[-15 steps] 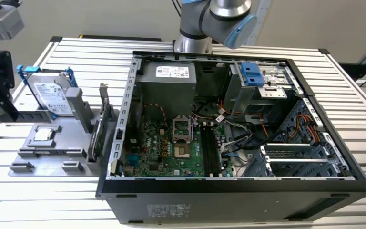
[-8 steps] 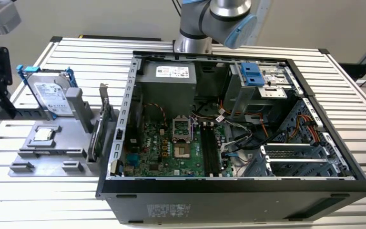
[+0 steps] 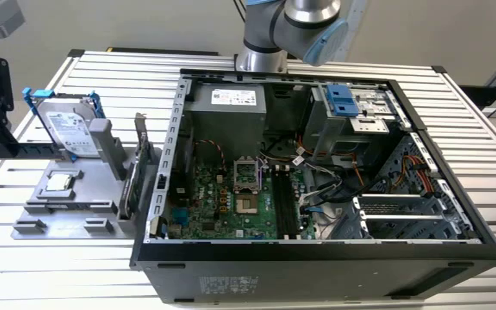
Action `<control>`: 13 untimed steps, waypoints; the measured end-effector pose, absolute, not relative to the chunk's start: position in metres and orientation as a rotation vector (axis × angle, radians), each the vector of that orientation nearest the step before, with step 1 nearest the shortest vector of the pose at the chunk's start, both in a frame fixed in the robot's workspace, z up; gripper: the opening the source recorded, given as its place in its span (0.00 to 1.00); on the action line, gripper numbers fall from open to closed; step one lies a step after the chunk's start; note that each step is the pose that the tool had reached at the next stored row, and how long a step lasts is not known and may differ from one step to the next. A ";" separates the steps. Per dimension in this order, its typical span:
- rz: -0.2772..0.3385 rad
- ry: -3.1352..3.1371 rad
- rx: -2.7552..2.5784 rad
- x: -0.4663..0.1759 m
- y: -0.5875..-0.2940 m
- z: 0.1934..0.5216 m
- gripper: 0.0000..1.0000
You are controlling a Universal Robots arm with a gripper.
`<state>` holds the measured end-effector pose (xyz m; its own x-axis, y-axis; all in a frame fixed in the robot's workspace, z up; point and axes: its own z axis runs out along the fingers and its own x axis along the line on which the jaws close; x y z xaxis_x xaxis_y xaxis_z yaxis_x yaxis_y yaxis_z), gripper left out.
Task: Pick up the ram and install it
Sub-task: 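Pick up the ram and move it above insertion slot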
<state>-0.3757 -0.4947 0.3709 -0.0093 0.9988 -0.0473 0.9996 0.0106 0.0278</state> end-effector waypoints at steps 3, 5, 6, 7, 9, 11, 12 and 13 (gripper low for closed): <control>-0.021 2.195 2.173 -0.376 -0.495 0.373 0.00; -0.021 2.195 2.173 -0.376 -0.495 0.375 0.00; -0.021 2.195 2.173 -0.376 -0.495 0.376 0.00; -0.021 2.195 2.173 -0.376 -0.495 0.377 0.00; -0.021 2.195 2.173 -0.376 -0.495 0.378 0.00; -0.021 2.195 2.173 -0.376 -0.495 0.380 0.00; -0.021 2.195 2.173 -0.376 -0.495 0.381 0.00; -0.021 2.195 2.173 -0.376 -0.495 0.382 0.00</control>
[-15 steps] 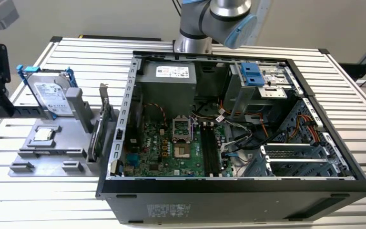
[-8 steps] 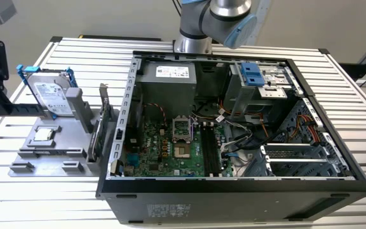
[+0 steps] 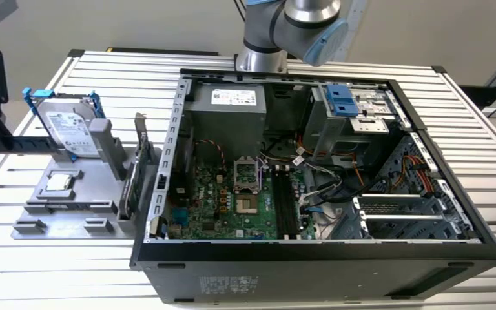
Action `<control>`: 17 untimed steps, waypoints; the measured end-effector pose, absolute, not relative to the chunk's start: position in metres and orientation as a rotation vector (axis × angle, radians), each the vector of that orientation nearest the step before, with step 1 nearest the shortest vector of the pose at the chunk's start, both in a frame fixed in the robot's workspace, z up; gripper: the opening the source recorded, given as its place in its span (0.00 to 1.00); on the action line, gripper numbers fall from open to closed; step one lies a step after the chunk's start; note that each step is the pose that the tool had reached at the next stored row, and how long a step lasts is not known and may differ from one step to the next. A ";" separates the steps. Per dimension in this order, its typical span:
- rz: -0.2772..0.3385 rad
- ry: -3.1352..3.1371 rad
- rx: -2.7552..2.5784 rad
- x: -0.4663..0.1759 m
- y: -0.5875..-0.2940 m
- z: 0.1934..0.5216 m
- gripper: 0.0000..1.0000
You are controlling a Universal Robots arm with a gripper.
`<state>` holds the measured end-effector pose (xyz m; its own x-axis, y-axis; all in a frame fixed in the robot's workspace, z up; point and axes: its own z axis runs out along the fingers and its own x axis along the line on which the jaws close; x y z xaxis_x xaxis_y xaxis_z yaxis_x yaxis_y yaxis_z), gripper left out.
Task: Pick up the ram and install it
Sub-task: 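Pick up the ram and move it above insertion slot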
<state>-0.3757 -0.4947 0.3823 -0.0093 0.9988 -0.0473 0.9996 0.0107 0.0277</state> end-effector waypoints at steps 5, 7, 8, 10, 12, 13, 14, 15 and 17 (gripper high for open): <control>-0.021 2.195 2.173 -0.376 -0.495 0.387 0.00; -0.021 2.195 2.173 -0.376 -0.495 0.388 0.00; -0.021 2.195 2.173 -0.376 -0.495 0.389 0.00; -0.021 2.195 2.173 -0.376 -0.495 0.391 0.00; -0.021 2.195 2.173 -0.376 -0.495 0.392 0.00; -0.021 2.195 2.173 -0.376 -0.495 0.393 0.00; -0.021 2.195 2.173 -0.376 -0.495 0.394 0.00; -0.021 2.195 2.173 -0.376 -0.495 0.395 0.00; -0.021 2.195 2.173 -0.376 -0.495 0.396 0.00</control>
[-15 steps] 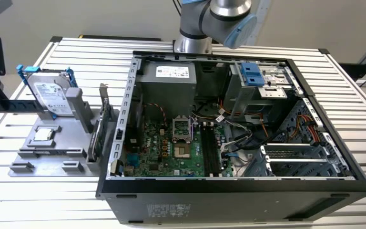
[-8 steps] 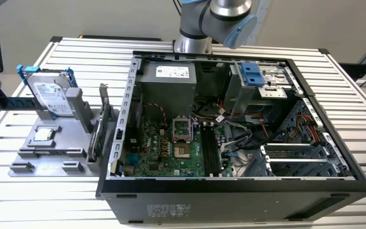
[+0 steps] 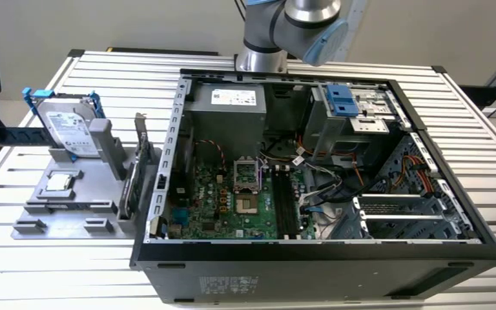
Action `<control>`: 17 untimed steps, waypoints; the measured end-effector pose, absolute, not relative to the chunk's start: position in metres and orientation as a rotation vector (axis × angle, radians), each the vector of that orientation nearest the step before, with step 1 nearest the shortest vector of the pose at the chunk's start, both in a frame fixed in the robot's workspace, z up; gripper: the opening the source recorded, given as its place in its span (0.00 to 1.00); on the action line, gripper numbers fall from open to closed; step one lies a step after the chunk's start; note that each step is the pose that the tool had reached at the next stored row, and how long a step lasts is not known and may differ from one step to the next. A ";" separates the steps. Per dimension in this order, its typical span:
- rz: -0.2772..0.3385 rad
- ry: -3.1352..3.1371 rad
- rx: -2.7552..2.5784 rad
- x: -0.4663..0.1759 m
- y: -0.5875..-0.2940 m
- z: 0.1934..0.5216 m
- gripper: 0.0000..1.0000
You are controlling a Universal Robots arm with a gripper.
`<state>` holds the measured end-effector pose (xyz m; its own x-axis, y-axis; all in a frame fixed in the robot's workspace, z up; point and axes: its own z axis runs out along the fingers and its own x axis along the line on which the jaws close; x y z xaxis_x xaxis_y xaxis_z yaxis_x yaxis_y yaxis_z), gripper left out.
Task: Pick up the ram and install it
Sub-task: 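Pick up the ram and move it above insertion slot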
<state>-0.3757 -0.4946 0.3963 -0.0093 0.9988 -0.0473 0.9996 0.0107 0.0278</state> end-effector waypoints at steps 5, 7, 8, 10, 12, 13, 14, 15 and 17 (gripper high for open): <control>-0.021 2.195 2.173 -0.376 -0.495 0.400 0.00; -0.021 2.195 2.173 -0.376 -0.495 0.401 0.00; -0.021 2.195 2.173 -0.376 -0.495 0.400 0.00; -0.021 2.195 2.173 -0.376 -0.495 0.401 0.00; -0.021 2.195 2.173 -0.376 -0.495 0.401 0.00; -0.021 2.195 2.173 -0.376 -0.495 0.401 0.00; -0.021 2.195 2.173 -0.376 -0.495 0.401 0.00; -0.021 2.195 2.173 -0.376 -0.495 0.401 0.00; -0.022 2.195 2.172 -0.375 -0.495 0.401 0.00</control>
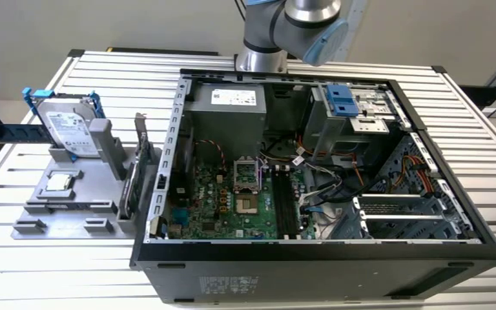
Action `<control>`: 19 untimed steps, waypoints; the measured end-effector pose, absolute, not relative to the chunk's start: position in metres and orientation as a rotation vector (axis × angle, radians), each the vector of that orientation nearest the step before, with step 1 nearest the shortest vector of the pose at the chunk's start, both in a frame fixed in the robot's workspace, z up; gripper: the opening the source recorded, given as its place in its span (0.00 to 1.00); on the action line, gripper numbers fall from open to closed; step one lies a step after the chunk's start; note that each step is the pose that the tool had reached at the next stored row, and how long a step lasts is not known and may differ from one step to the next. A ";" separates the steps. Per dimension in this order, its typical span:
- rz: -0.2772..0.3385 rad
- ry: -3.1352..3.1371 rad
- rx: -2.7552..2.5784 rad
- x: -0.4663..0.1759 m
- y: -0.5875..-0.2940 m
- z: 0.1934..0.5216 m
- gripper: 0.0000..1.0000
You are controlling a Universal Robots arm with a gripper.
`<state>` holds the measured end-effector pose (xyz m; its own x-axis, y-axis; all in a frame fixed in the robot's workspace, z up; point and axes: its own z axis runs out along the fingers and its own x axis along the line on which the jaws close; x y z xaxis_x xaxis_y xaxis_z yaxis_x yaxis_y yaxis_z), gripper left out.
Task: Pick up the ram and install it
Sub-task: 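Pick up the ram and move it above insertion slot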
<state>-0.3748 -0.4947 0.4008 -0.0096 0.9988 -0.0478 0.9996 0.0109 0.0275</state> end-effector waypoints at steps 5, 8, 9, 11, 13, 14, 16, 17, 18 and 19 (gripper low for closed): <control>-0.022 2.195 2.173 -0.369 -0.495 0.401 0.00; -0.022 2.195 2.173 -0.365 -0.495 0.401 0.00; -0.022 2.195 2.173 -0.364 -0.495 0.401 0.00; -0.022 2.195 2.173 -0.361 -0.495 0.401 0.00; -0.023 2.195 2.173 -0.358 -0.495 0.401 0.00; -0.023 2.195 2.173 -0.356 -0.495 0.401 0.00; -0.024 2.195 2.173 -0.352 -0.495 0.401 0.00; -0.024 2.195 2.173 -0.351 -0.495 0.401 0.00; -0.024 2.196 2.174 -0.349 -0.495 0.401 0.00; -0.024 2.196 2.174 -0.347 -0.495 0.401 0.00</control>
